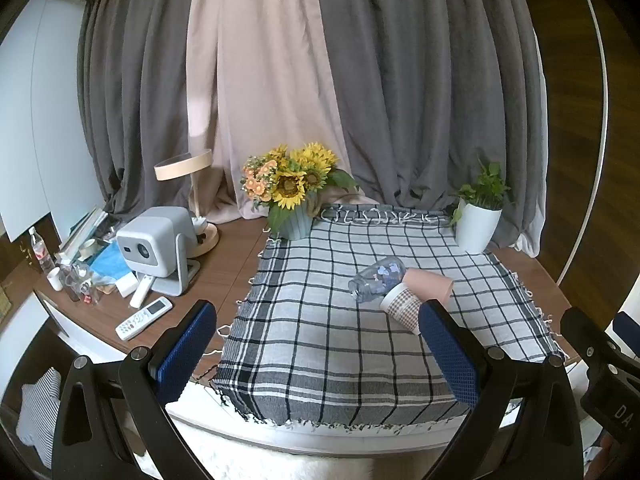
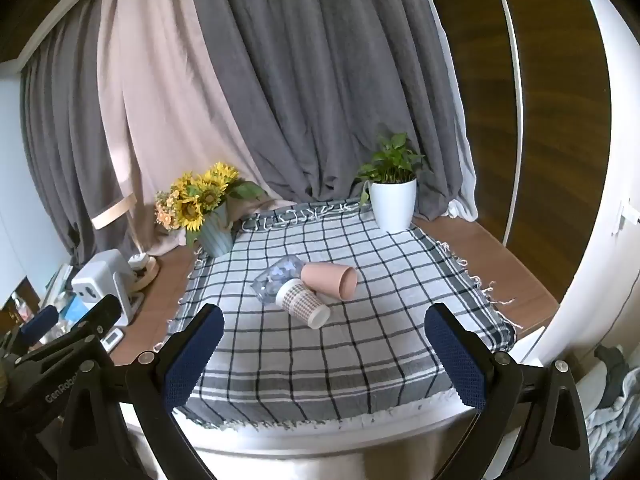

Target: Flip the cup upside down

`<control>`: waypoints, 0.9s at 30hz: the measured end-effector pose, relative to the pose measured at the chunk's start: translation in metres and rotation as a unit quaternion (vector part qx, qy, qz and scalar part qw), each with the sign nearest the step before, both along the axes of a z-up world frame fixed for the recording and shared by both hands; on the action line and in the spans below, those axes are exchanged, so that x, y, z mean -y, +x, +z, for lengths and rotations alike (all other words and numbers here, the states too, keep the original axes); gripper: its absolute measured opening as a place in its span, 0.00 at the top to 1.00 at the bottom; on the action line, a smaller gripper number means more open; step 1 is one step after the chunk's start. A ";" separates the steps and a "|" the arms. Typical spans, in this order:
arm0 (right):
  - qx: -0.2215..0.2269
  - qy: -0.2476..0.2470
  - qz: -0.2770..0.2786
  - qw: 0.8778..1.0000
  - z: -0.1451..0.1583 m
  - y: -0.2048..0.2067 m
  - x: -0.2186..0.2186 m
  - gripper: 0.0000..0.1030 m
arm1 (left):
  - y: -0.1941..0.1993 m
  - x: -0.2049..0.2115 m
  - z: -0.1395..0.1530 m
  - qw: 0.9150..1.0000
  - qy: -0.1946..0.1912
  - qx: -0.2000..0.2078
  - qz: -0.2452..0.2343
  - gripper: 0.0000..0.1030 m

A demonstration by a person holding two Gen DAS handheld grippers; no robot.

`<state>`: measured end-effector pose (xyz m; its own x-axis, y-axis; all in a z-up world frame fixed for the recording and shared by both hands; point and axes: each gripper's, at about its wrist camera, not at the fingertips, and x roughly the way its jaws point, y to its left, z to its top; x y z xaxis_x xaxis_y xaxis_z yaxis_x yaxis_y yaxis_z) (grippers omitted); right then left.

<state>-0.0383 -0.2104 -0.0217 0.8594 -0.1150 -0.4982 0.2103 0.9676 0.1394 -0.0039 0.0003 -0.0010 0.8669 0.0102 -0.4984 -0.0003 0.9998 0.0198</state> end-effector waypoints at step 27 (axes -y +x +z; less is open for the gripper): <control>0.000 0.002 0.002 1.000 0.003 -0.003 -0.001 0.02 | 0.000 -0.001 -0.001 1.000 -0.001 -0.003 -0.003 0.00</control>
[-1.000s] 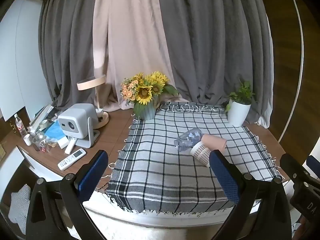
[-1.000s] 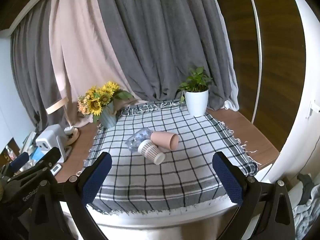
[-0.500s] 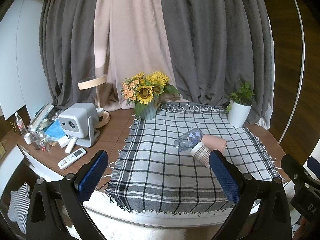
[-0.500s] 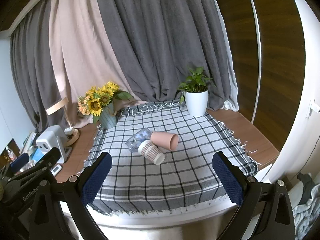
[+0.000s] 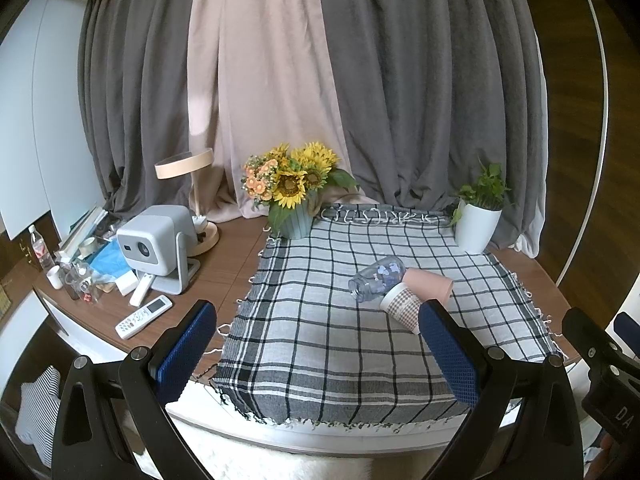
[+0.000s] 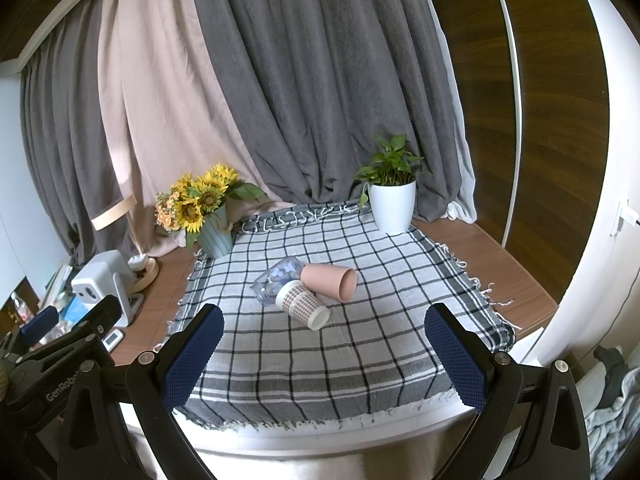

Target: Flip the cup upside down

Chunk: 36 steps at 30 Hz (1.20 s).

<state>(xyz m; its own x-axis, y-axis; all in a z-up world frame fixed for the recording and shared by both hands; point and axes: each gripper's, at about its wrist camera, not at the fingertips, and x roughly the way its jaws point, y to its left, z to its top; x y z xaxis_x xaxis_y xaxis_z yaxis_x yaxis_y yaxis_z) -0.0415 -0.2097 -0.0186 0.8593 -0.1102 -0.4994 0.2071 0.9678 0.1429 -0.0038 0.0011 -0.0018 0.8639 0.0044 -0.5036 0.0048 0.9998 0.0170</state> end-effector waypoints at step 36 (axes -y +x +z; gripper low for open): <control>-0.001 0.001 0.002 1.000 0.004 -0.008 0.001 0.02 | -0.003 0.003 0.001 1.000 -0.001 -0.001 -0.002 0.00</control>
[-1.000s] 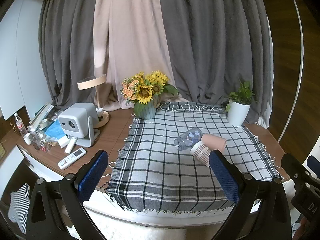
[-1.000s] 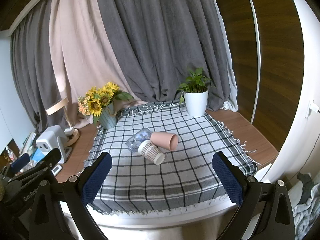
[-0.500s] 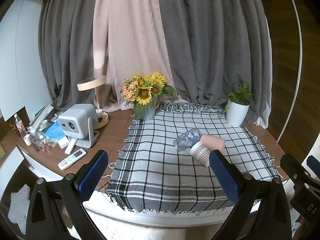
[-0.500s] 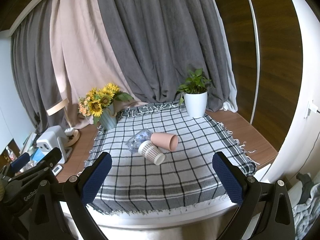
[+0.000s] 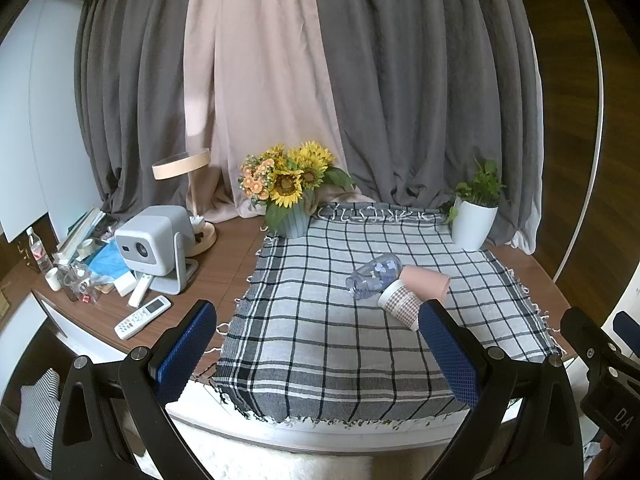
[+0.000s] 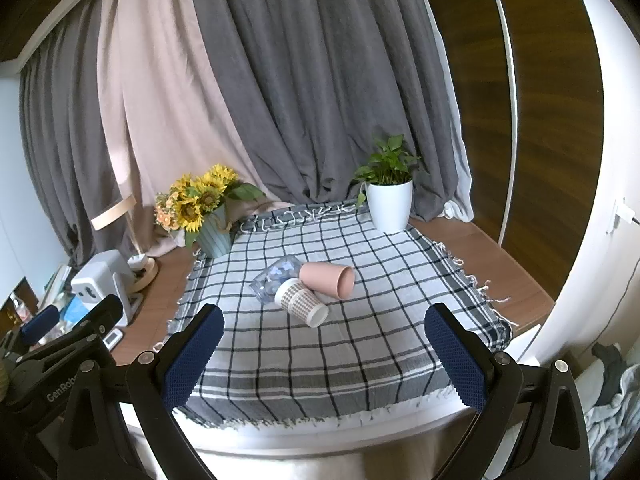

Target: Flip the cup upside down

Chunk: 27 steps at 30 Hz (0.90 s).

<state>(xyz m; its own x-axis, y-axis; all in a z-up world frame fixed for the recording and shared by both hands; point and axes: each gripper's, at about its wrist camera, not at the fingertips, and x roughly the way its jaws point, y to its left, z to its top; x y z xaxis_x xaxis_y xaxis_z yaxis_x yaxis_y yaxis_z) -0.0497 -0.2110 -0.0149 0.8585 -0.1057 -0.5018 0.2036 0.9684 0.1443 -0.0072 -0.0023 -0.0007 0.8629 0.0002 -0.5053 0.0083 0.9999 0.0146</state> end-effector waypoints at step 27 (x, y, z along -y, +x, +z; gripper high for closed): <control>-0.156 0.014 0.155 0.975 -0.096 0.190 0.028 0.02 | 0.150 0.030 -0.131 0.965 0.005 -0.217 0.147 0.00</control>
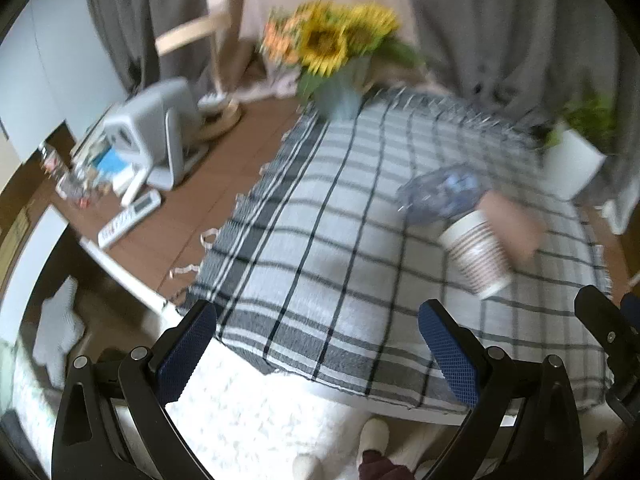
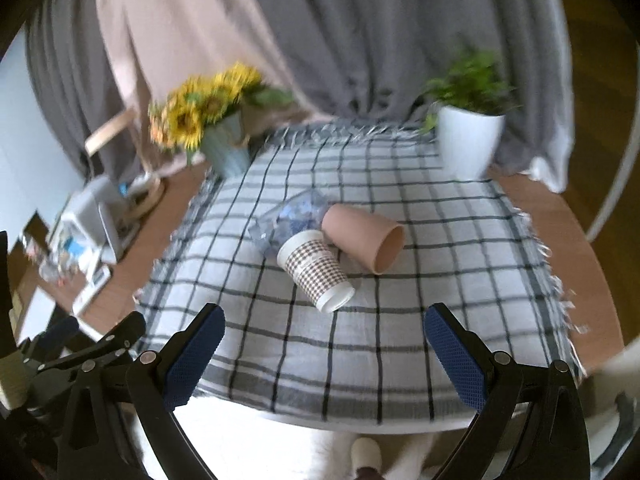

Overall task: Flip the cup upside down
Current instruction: 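Reach the right tool down to the houndstooth paper cup and grasp it, then lift the houndstooth cup with the right tool and turn it upright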

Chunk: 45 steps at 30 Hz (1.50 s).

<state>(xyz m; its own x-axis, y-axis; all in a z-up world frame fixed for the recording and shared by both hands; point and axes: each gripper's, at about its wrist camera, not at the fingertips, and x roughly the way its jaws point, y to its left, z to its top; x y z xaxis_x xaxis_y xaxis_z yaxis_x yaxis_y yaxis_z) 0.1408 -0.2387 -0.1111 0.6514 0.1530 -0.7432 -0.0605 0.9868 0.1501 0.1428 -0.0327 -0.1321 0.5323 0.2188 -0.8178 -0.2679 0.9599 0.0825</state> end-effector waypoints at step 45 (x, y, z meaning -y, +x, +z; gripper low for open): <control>-0.181 0.020 -0.001 0.983 -0.110 0.120 -0.058 0.36 | 0.086 -0.053 -0.075 0.989 0.038 -0.105 -0.096 0.00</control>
